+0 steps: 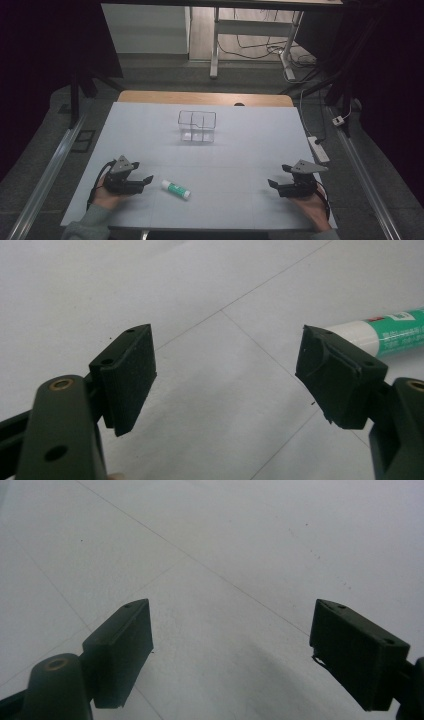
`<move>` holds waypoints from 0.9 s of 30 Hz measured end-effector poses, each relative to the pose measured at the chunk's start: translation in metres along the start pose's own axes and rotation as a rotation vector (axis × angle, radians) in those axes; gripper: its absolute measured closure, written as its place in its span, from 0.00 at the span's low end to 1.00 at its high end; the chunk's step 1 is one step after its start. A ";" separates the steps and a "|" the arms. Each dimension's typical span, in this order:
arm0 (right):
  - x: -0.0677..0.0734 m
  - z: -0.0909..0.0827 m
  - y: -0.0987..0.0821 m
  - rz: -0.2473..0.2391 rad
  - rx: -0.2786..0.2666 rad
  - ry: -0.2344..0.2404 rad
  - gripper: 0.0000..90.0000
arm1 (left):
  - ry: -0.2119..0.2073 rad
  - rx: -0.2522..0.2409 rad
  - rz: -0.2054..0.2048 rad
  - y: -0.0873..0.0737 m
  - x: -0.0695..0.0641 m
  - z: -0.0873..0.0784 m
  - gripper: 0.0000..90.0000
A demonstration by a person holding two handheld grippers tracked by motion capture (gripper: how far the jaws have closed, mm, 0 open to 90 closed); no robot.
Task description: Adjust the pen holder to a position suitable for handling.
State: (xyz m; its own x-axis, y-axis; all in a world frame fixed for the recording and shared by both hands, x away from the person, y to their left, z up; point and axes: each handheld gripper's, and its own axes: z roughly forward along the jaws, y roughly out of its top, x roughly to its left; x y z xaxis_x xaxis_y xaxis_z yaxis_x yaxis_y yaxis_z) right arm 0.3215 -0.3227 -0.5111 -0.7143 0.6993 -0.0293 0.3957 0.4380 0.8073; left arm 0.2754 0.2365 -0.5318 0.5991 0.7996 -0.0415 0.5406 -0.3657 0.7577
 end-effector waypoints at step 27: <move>0.000 0.001 -0.001 0.000 0.002 0.003 0.18 | 0.014 -0.002 -0.008 0.013 0.006 0.005 0.27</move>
State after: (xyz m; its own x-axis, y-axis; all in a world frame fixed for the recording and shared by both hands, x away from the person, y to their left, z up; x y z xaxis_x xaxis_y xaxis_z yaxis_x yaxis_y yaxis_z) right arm 0.3221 -0.3227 -0.5122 -0.7162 0.6974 -0.0272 0.3969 0.4390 0.8061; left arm 0.2893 0.2344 -0.5252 0.5868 0.8088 -0.0383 0.5437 -0.3585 0.7589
